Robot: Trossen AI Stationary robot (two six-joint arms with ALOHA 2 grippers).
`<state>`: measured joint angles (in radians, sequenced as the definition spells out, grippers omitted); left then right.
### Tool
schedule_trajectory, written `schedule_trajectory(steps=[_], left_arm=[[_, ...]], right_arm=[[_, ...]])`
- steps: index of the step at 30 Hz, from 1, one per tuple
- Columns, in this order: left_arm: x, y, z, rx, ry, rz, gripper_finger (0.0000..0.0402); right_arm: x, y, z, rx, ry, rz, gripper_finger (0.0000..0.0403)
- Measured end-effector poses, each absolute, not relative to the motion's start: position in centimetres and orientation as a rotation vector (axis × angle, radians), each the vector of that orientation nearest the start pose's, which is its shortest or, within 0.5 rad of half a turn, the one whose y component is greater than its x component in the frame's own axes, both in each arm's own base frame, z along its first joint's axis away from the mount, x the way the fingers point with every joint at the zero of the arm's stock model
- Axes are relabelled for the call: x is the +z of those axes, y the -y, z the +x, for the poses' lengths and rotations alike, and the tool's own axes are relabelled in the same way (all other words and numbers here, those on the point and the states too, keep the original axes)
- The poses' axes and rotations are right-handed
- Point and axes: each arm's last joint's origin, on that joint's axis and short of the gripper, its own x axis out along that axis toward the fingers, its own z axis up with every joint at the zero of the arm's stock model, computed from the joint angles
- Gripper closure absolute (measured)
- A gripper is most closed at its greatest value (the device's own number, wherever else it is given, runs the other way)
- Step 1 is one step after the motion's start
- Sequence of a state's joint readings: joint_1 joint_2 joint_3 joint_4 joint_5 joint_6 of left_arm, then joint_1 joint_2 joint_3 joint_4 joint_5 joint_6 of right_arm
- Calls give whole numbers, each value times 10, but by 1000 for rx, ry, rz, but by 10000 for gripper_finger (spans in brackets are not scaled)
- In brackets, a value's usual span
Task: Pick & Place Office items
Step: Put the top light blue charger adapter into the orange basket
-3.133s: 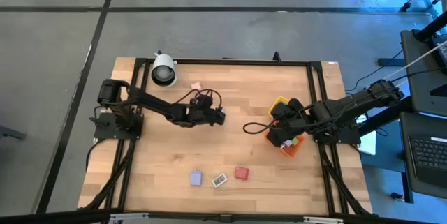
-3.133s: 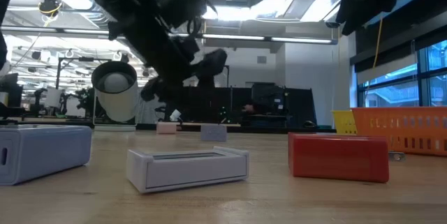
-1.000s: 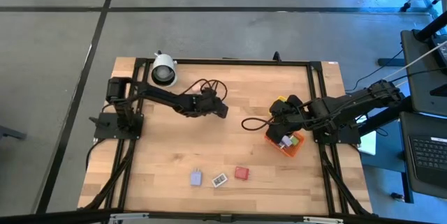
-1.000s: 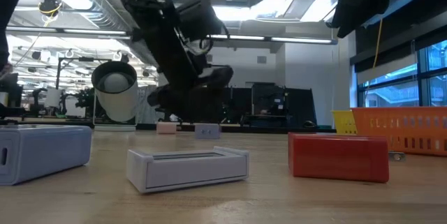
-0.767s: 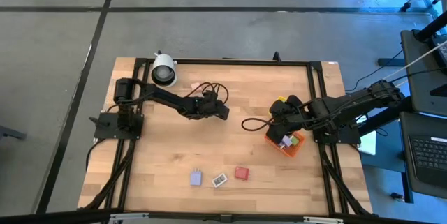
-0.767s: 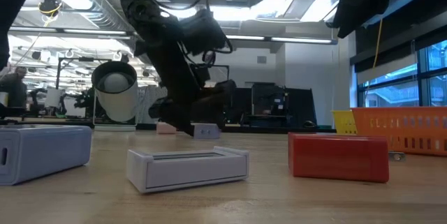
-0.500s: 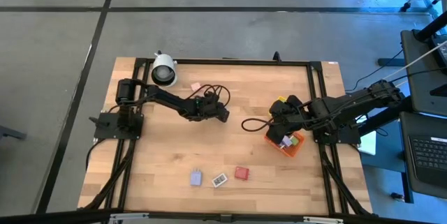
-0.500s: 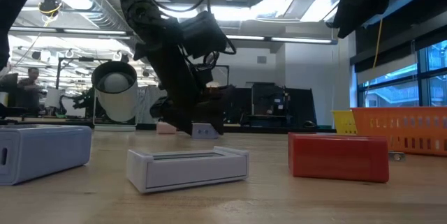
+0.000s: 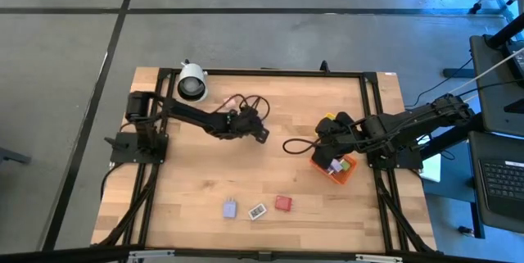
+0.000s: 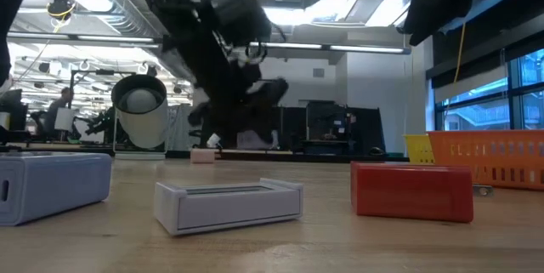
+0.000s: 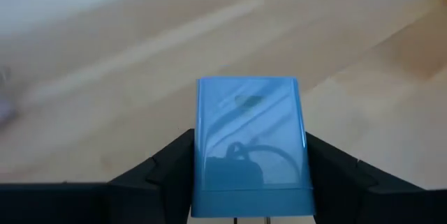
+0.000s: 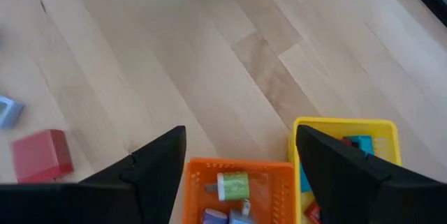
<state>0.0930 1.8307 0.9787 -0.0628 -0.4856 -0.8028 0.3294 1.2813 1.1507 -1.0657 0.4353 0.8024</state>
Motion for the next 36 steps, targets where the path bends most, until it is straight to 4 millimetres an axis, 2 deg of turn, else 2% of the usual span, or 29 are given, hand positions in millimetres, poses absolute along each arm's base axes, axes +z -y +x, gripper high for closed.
schedule_trajectory(steps=[3,8,17,21,25,30,36], left_arm=[[160,-44,346,801,-610,-506,196],[197,-27,341,669,-561,-348,196],[247,26,332,523,-415,90,196],[261,48,331,535,-328,277,196],[271,62,331,560,-256,352,194],[281,67,330,617,-190,382,190],[285,64,331,621,-153,372,190]], right_arm=[[298,-64,225,-506,-947,290,128],[303,-63,235,-486,-848,356,128],[318,-47,258,-469,-614,509,128],[327,-37,269,-408,-508,604,128],[337,-27,278,-336,-416,678,128],[340,-18,289,-268,-357,727,128],[331,-16,308,-194,-349,745,128]])
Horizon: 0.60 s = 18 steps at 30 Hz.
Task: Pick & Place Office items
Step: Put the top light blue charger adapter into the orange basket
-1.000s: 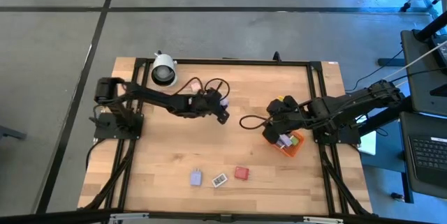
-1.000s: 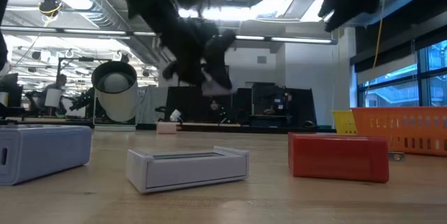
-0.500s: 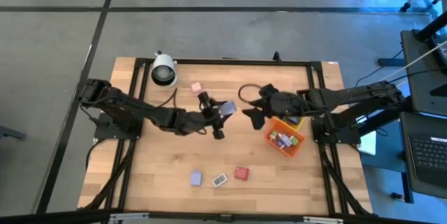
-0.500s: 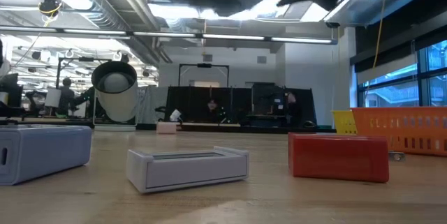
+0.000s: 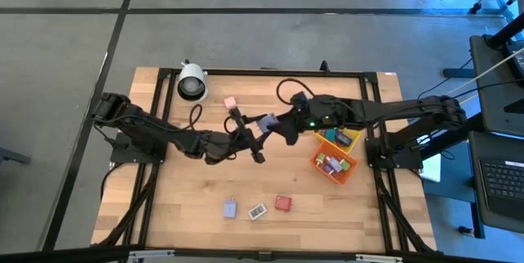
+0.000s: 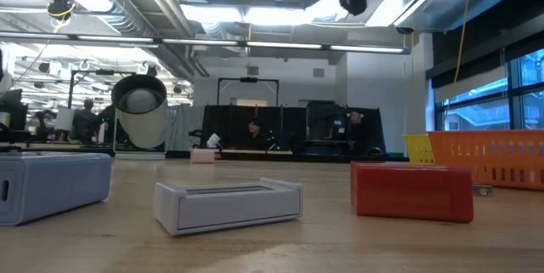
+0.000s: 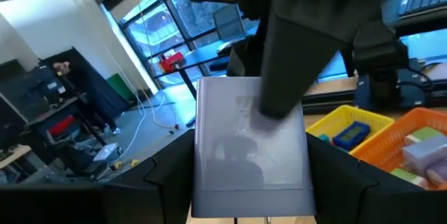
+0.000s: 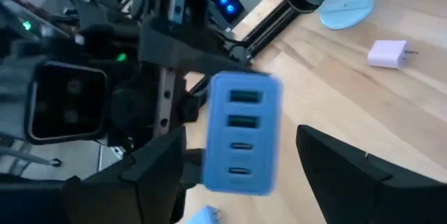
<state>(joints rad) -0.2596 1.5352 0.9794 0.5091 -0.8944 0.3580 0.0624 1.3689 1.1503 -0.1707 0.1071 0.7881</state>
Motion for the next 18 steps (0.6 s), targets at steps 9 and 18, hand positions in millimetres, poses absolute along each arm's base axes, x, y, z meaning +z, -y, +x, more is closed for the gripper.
schedule_trajectory(steps=[9,18], left_arm=[[285,67,330,614,-156,392,190],[285,67,330,612,-164,407,189]], right_arm=[[322,-17,321,-194,-342,731,148],[323,-15,321,-200,-326,739,280]])
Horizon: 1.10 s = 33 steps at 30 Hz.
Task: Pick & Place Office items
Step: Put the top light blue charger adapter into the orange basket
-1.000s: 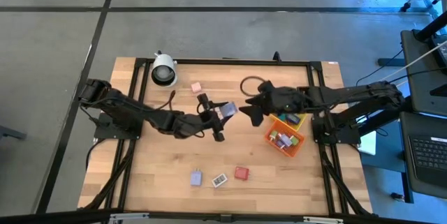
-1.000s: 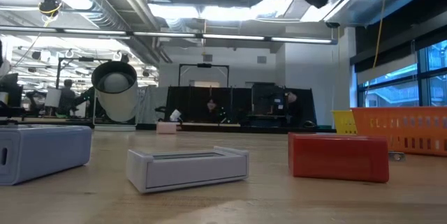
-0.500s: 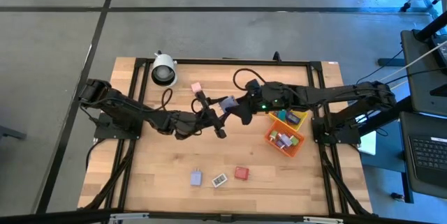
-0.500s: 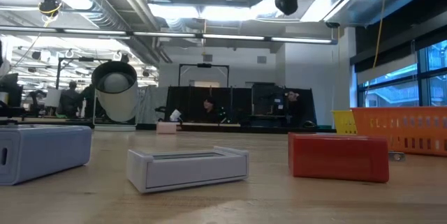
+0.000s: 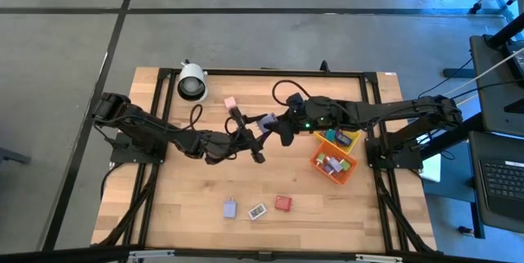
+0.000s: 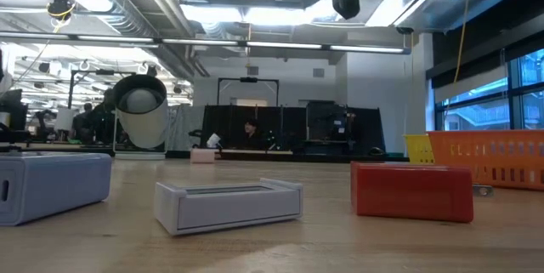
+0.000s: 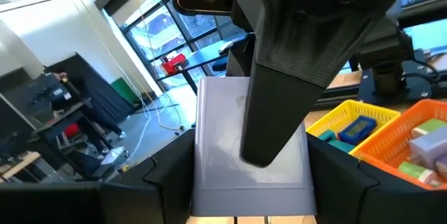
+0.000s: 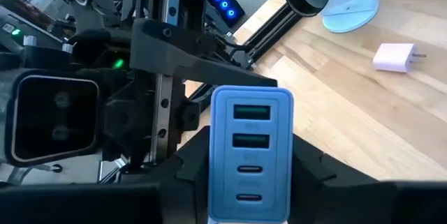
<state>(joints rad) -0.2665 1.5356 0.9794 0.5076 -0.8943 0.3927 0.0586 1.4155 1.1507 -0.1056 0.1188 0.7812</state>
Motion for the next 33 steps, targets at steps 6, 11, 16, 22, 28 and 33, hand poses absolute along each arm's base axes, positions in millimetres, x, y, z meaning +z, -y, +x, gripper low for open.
schedule_trajectory(steps=[6,11,16,22,28,33], left_arm=[[285,67,331,604,-139,339,160],[286,67,330,629,-104,240,126],[286,65,329,712,-98,191,109],[282,64,328,751,-118,159,111],[277,64,327,757,-136,130,111],[276,64,327,757,-141,130,112]], right_arm=[[323,-15,321,-194,-337,730,285],[321,-6,313,-247,-387,703,285],[321,2,288,-320,-530,673,285],[311,-10,252,-381,-825,612,285],[290,-35,223,-397,-1154,568,285],[266,-52,211,-368,-1297,600,285]])
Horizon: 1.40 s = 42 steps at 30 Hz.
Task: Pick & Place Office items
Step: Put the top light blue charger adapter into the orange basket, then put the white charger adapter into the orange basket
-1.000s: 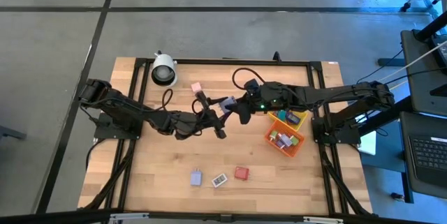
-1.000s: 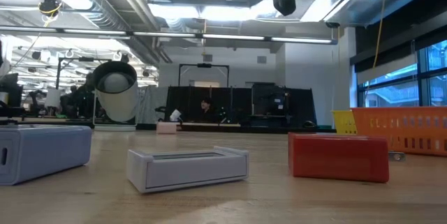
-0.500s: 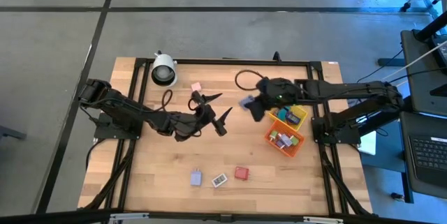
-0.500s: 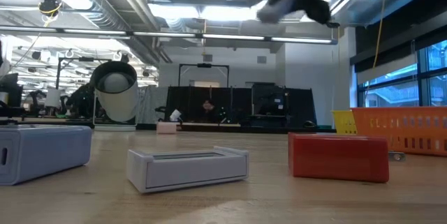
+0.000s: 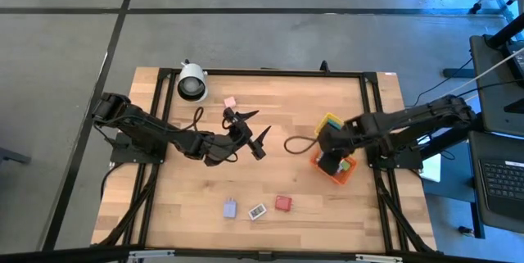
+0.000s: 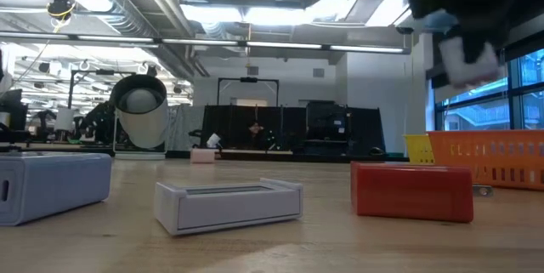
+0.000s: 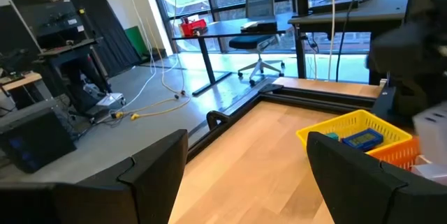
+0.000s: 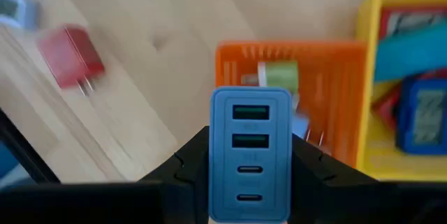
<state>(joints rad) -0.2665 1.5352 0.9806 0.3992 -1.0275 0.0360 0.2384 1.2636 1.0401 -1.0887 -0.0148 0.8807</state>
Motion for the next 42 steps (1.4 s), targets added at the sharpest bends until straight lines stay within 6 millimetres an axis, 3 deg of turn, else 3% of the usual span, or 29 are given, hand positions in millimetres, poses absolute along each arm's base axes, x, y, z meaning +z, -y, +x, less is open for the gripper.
schedule_trajectory(steps=[10,17,20,31,42], left_arm=[[277,64,327,759,-141,131,112],[276,64,327,760,-141,131,112],[276,64,327,760,-141,131,112],[272,55,326,847,-120,18,111],[250,29,325,765,-282,-153,111]], right_arm=[[230,-69,199,-395,-1369,648,285],[211,-69,194,-446,-1371,667,284],[208,-67,192,-480,-1358,643,260],[215,-68,196,-448,-1322,600,166],[250,-69,202,-402,-1291,509,131]])
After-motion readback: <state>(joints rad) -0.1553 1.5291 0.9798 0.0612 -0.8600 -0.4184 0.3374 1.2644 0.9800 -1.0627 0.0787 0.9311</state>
